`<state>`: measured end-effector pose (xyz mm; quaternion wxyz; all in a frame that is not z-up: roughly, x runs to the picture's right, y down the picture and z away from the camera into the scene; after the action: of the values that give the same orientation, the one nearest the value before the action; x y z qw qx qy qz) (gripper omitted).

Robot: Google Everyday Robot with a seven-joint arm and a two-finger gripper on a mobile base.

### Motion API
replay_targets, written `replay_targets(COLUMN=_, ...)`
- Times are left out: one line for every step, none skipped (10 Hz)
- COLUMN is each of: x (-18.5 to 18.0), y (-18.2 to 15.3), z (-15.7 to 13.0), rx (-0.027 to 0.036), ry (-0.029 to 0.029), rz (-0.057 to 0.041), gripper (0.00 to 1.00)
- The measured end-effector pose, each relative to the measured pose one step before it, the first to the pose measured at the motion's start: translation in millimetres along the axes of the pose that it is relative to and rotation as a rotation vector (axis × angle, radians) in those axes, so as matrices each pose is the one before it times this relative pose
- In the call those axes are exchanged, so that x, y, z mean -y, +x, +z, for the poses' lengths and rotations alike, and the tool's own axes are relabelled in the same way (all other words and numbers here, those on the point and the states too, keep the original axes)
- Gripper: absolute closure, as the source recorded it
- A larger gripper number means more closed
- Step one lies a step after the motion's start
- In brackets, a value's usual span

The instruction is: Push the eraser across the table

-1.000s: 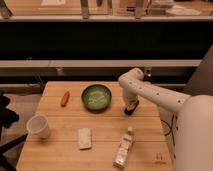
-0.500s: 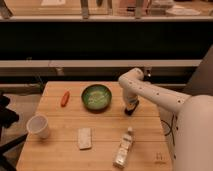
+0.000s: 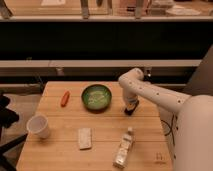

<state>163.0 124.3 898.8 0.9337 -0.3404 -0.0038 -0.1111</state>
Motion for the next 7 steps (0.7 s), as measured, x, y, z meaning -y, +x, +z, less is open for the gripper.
replay_targets(x=-0.01, y=-1.92, z=-2.90, rx=0.00555, ry=0.00320, rz=-0.01278, gripper=0.20)
replay_targets(x=3.77, y=-5.51, z=-9.12, rx=0.01699, ry=0.02419, rz=-0.03006, gripper=0.20)
replay_targets(x=4.29, y=-6.63, z=-14.31, rx=0.01416, ry=0.01967, rz=-0.02927, gripper=0.20)
replay_targets(x=5.26, y=-6.43, z=-16.43, rx=0.01868, ry=0.02005, rz=-0.02243, gripper=0.20)
replay_targets(x=1.90, y=-0.35, z=-11.28, rx=0.00939, ry=0.01477, rz=-0.01379, gripper=0.20)
replay_targets(x=-0.41, y=0.77, z=-4.51, rx=0.00729, ry=0.00594, rz=-0.00371, gripper=0.20)
replay_targets(x=-0.46, y=2.38, z=-0.86, rx=0.00563, ry=0.00697, rz=0.00230, gripper=0.20)
